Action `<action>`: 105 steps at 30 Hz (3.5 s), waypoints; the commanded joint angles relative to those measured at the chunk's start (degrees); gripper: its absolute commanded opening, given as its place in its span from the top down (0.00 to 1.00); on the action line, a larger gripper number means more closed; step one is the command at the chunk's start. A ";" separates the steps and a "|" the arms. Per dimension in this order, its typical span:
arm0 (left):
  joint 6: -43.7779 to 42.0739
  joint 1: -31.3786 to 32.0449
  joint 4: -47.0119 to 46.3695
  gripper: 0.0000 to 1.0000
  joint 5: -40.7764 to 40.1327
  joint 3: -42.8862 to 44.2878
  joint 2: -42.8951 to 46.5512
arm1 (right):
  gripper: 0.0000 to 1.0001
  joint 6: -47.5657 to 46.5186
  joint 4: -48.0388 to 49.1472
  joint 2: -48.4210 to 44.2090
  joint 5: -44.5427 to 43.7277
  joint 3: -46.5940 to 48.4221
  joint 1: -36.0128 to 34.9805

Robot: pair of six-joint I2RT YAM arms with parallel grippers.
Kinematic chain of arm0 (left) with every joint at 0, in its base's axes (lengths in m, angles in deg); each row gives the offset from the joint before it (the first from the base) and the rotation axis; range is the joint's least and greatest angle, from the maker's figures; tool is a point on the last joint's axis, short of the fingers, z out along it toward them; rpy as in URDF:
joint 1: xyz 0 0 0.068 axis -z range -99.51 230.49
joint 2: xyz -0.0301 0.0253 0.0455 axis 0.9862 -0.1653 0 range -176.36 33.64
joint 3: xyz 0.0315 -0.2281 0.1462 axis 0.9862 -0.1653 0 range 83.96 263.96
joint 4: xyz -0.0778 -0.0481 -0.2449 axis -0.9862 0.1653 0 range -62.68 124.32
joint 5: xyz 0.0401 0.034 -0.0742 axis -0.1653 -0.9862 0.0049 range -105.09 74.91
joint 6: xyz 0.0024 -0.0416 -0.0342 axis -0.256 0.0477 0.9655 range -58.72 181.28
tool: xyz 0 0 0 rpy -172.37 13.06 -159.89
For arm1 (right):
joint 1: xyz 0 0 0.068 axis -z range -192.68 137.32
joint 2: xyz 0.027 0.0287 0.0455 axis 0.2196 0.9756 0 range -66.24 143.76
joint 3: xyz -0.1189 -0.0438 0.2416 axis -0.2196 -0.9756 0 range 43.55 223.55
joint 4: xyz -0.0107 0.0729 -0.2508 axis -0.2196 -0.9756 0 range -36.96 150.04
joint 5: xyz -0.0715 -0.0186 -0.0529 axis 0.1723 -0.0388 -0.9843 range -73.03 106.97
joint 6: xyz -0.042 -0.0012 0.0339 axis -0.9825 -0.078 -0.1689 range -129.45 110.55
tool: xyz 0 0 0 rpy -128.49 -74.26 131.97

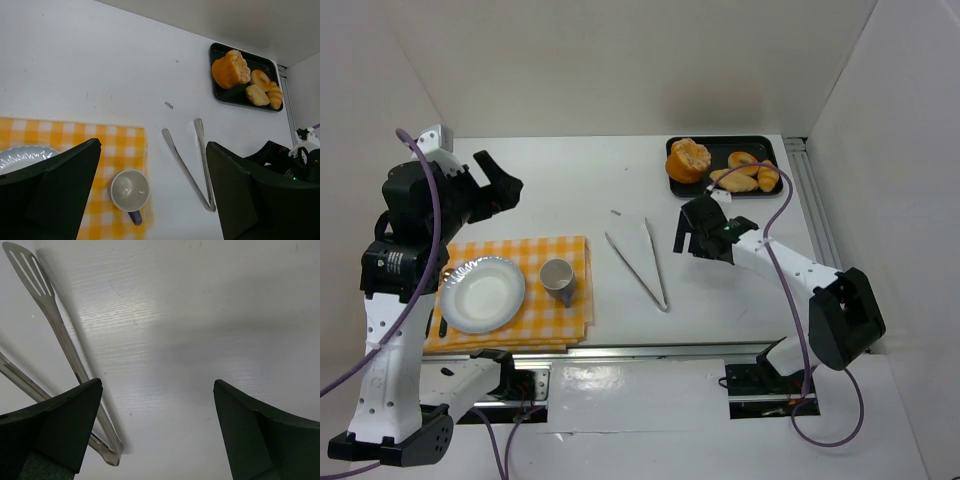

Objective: Place the bread

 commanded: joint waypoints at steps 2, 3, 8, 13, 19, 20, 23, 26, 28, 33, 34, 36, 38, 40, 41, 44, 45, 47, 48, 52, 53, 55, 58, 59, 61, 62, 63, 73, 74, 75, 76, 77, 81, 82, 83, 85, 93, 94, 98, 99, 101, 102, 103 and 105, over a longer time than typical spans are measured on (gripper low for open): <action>-0.76 -0.36 -2.32 0.00 0.80 -0.66 0.91 | 0.00 0.20 1.60 -1.05 -2.16 -0.50 -2.04; -0.76 -0.36 -2.32 0.00 0.80 -0.66 0.91 | 0.00 -0.41 1.60 -1.05 -2.16 -0.50 -2.57; -0.76 -0.36 -2.85 0.00 0.80 -1.19 0.91 | 0.00 -3.65 0.99 1.24 -1.38 0.55 -5.21; -0.76 -0.36 -3.37 0.00 0.80 -1.19 0.91 | 0.00 -10.95 6.69 -1.75 5.65 -3.40 -12.85; -1.38 -0.36 -3.38 0.00 1.33 -2.24 0.91 | 0.00 -16.58 5.39 2.09 11.29 -2.61 -18.65; -1.38 -0.36 -3.38 0.00 1.33 -2.24 0.91 | 0.00 -15.98 3.99 3.07 9.55 -1.74 -18.66; -1.38 -0.36 -3.38 0.00 2.38 -2.76 0.91 | 0.00 -15.97 3.45 6.33 6.28 -1.21 -19.19; -1.38 -0.36 -3.38 0.00 2.38 -2.77 0.38 | 0.00 -15.97 5.37 8.70 6.80 -1.21 -18.49; -1.38 -0.36 -3.38 0.00 2.38 -2.77 0.38 | 0.00 -17.28 9.23 9.23 8.03 -1.21 -17.96; -1.38 -0.36 -3.38 0.00 2.38 -3.82 0.91 | 0.00 -18.43 20.03 11.17 8.91 -2.96 -17.96; -1.38 -0.36 -3.38 0.00 2.38 -3.82 0.91 | 0.00 -18.43 21.45 11.78 8.91 -2.96 -17.96; -1.38 -0.36 -3.38 0.00 2.38 -3.82 0.91 | 0.00 -18.43 23.83 13.61 8.12 -2.27 -16.74; -1.38 -0.36 -3.38 0.00 2.38 -4.35 0.91 | 0.03 -18.43 25.59 15.64 7.25 -0.33 -15.86; -1.38 -0.36 -3.38 0.00 2.38 -4.35 0.91 | 0.08 -17.90 26.21 18.72 7.24 1.94 -14.71; -1.38 -0.36 -3.38 0.00 2.38 -4.35 0.91 | 0.10 -17.90 26.21 20.12 6.72 2.48 -14.70; -1.38 -0.36 -3.38 0.00 2.38 -4.35 0.91 | 0.20 -17.29 25.51 21.36 6.10 3.89 -14.70; -1.38 -0.36 -3.90 0.00 2.38 -4.35 0.91 | 0.24 -17.29 25.51 21.36 5.32 3.89 -14.70; -1.38 -0.36 -3.90 0.00 2.38 -4.35 0.91 | 0.31 -16.76 25.51 20.67 5.31 3.89 -14.70; -1.38 -0.36 -3.90 0.00 2.38 -4.35 0.91 | 0.41 -16.06 25.51 20.66 4.61 3.89 -14.70; -1.99 -0.36 -3.90 0.00 2.91 -4.35 0.91 | 0.59 -16.06 21.12 16.36 3.38 6.70 -13.31; -1.99 -0.36 -3.90 0.00 2.91 -4.35 0.91 | 0.62 -16.58 19.11 13.83 3.38 8.10 -11.91; -2.52 -0.36 -3.90 0.00 2.39 -4.35 0.91 | 0.63 -16.58 17.34 10.66 4.43 8.73 -10.14; -2.52 -0.36 -3.90 0.00 2.38 -4.35 0.91 | 0.63 -15.27 13.04 4.59 6.88 10.22 -4.18; -2.52 -0.36 -3.90 0.00 1.86 -4.35 0.91 | 0.63 -14.74 11.72 2.14 8.54 10.22 -0.07; -2.52 -0.36 -3.90 0.00 1.85 -4.35 0.91 | 0.63 -13.86 7.85 0.19 10.92 10.92 4.52; -2.52 -0.36 -3.90 0.00 1.85 -4.35 0.91 | 0.63 -13.86 6.80 -1.47 13.20 11.53 8.63; -2.52 -0.36 -3.90 0.00 1.85 -4.35 0.91 | 0.63 -13.86 5.22 -2.18 14.09 11.54 10.68; -2.52 -0.36 -3.90 0.00 2.91 -3.82 0.38 | 0.55 -16.14 -2.34 1.14 22.81 19.43 24.93; -2.52 -0.36 -3.90 0.00 2.91 -3.82 0.38 | 0.53 -17.02 -3.66 2.28 21.58 20.75 24.93; -2.52 -0.36 -3.90 0.00 2.91 -3.82 0.38 | 0.52 -17.02 -4.98 4.03 20.87 22.68 24.93; -2.52 -0.36 -3.90 0.00 2.91 -3.82 0.38 | 0.50 -17.02 -4.99 4.57 20.17 23.31 24.93; -2.52 -0.36 -3.90 0.00 2.91 -3.82 0.38 | 0.50 -17.02 -4.99 5.10 19.55 23.32 25.46; -2.52 -0.36 -3.90 0.00 2.91 -3.82 0.38 | 0.50 -17.02 -2.89 5.10 18.60 25.06 24.24; -2.52 -0.36 -3.90 0.00 2.91 -3.82 0.38 | 0.50 -17.55 -3.66 6.06 16.23 26.21 23.27; -2.52 -0.36 -3.90 0.00 2.91 -3.82 0.38 | 0.50 -18.60 -4.89 7.90 11.42 27.61 21.70; -2.52 -0.36 -3.90 0.00 2.91 -3.82 0.38 | 0.50 -20.35 -8.93 10.10 8.66 31.92 21.07; -2.52 -0.36 -3.90 0.00 3.44 -3.82 -0.14 | 0.49 -25.72 -14.39 17.83 0.50 39.04 15.98; -2.52 -0.36 -3.90 0.00 3.44 -3.82 -0.15 | 0.49 -26.60 -15.79 18.72 -0.57 41.05 15.45; -2.52 -0.36 -3.90 0.00 3.44 -3.82 -0.15 | 0.49 -28.53 -18.79 23.03 -4.62 45.63 13.08; -2.52 -0.36 -3.90 0.00 3.44 -3.82 -0.15 | 0.49 -29.06 -19.49 24.25 -5.84 46.16 13.07; -2.52 -0.36 -3.90 0.00 3.44 -3.82 -0.15 | 0.48 -29.76 -20.02 25.40 -5.85 47.65 12.37; -2.52 -0.36 -3.90 0.00 3.44 -3.82 -0.15 | 0.48 -29.77 -20.72 26.54 -6.37 48.18 11.76; -2.52 -0.36 -3.90 0.00 2.91 -4.35 -0.15 | 0.47 -29.77 -21.25 27.07 -6.38 48.71 11.75; -2.52 -0.36 -3.90 0.00 2.91 -4.35 0.38 | 0.47 -29.77 -21.87 27.78 -6.91 49.33 11.75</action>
